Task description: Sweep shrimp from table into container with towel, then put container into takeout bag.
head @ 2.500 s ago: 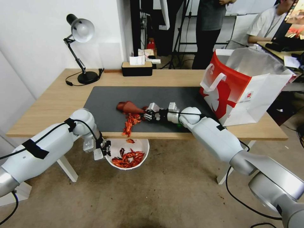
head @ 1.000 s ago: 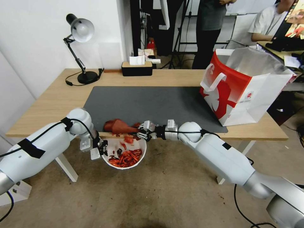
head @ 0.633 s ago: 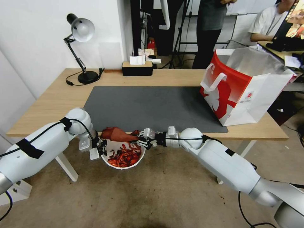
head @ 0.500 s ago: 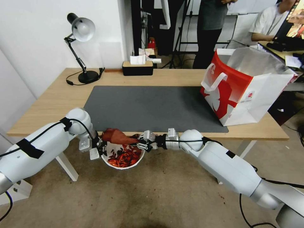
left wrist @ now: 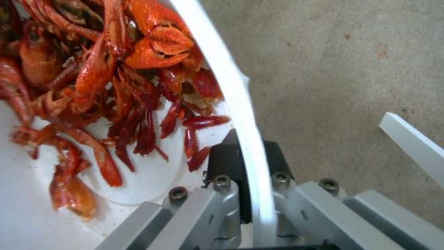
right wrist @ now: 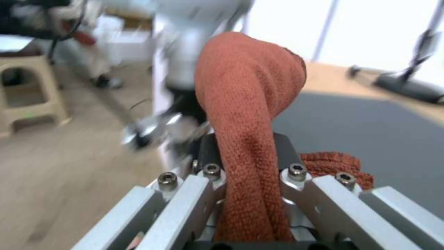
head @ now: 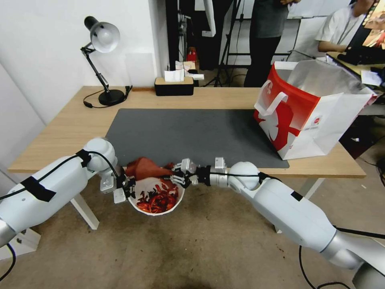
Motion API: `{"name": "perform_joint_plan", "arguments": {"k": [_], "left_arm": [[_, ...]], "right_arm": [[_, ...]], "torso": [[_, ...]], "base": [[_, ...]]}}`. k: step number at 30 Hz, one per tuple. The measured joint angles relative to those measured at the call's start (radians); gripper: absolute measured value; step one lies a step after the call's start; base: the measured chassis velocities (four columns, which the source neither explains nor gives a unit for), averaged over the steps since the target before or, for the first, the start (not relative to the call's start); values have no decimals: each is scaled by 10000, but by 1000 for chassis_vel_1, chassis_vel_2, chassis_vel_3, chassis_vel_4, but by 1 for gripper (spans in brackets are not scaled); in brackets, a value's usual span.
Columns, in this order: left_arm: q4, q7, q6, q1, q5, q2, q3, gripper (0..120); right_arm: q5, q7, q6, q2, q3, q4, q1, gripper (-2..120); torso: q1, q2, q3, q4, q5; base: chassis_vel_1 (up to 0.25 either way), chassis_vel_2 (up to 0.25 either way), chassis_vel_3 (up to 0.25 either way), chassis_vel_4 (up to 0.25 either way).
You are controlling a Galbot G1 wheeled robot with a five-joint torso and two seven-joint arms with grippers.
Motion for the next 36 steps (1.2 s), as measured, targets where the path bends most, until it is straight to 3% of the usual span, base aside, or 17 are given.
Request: {"name": "perform_joint_plan", "arguments": {"k": [1,4,5,7,8,9,10,11,12,14,15,17,22,25,29,31,36], "left_arm": [[0,0,0,0,0,0,0,0],[-54,6,0,38,9,-10,0,0],[-54,6,0,38,9,-10,0,0],[-125,12,0,92,14,18,-18,0],[-130,12,0,101,14,20,-27,0],[-130,12,0,101,14,20,-27,0],[-139,15,0,133,22,25,-49,0],[-145,16,0,154,26,27,-56,0],[-145,16,0,154,26,27,-56,0],[-186,17,0,208,31,29,-95,0],[-186,17,0,208,31,29,-95,0],[-214,17,0,249,32,34,-120,0],[-242,16,0,293,49,46,-132,0],[-250,17,0,328,67,43,-139,0],[-253,17,0,340,69,42,-143,0],[-276,17,0,342,70,63,-160,0],[-284,17,0,348,69,85,-168,0]], "right_arm": [[0,0,0,0,0,0,0,6],[288,1770,-282,-113,290,491,34,6],[288,1770,-282,-113,290,491,34,6],[344,4807,-1082,-198,348,1069,-35,6],[363,5647,-1371,-186,354,1178,-64,6],[363,5647,-1371,-186,354,1178,-64,6],[587,7806,-2217,-121,449,1348,-125,6],[781,8881,-2642,-94,543,1368,-157,6],[781,8881,-2642,-94,543,1368,-157,6],[1362,11401,-3573,-81,831,1359,-308,6],[1362,11401,-3573,-81,831,1359,-308,6],[1778,12589,-3984,-90,1002,1361,-473,6],[2277,13082,-4561,-127,1248,1595,-632,17],[2341,13164,-5070,-110,1299,1706,-694,32],[2291,13151,-5134,-93,1299,1707,-717,41],[2183,13201,-5135,-74,1325,1697,-719,56],[2156,13285,-5175,-119,1401,1706,-763,70]], "torso": [[0,0,0,0,0],[0,0,0,0,2],[0,0,0,0,2],[0,1,0,-2,1],[0,1,0,-1,1],[0,1,0,-1,1],[-1,1,0,2,1],[0,1,0,3,2],[0,1,0,3,2],[0,2,0,-2,1],[0,2,0,-2,1],[0,1,0,-5,3],[-1,1,0,0,1],[-1,2,0,1,1],[0,2,0,0,1],[0,2,0,1,1],[0,1,0,0,1]], "base": [[0,0,0,0],[0,0,0,0],[0,0,0,0],[0,0,0,0],[0,0,0,0],[0,0,0,0],[0,0,0,0],[0,0,0,0],[0,0,0,0],[0,0,0,0],[0,0,0,0],[0,0,0,0],[0,0,0,0],[0,0,0,0],[0,0,0,0],[0,0,0,0],[0,0,0,0]]}}
